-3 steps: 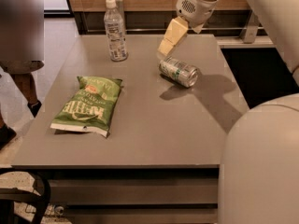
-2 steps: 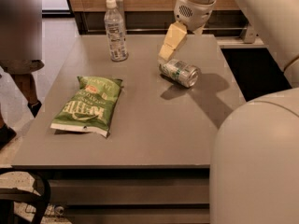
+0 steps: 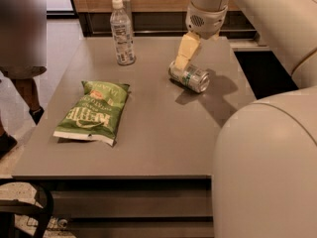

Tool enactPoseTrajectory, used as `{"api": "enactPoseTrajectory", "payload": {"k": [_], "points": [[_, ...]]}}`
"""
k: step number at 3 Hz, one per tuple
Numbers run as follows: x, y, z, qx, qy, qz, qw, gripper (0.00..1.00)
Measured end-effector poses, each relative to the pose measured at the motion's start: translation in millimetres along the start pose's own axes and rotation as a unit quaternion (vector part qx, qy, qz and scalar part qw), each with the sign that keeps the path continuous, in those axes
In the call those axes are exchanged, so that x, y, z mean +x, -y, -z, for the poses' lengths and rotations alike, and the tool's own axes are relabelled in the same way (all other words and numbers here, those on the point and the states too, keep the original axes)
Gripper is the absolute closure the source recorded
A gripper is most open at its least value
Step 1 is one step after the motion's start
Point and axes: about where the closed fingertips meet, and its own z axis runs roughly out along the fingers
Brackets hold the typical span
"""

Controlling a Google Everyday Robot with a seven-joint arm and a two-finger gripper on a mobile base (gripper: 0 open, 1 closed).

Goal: Place 7up can upright

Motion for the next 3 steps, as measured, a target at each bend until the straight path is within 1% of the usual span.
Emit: {"api": "enactPoseTrajectory", "payload": {"k": [1,2,3], "points": [[-2.8,5.2,-7.7,0.000,-0.002,0.002,1.0000,0.00],[-12.0,6.8,-14.1,-0.007,0.011,0.002,0.9999,0.00],[-20.4,4.5,-25.3,-0.023,0.019,-0.004,0.9995,0.00]]}}
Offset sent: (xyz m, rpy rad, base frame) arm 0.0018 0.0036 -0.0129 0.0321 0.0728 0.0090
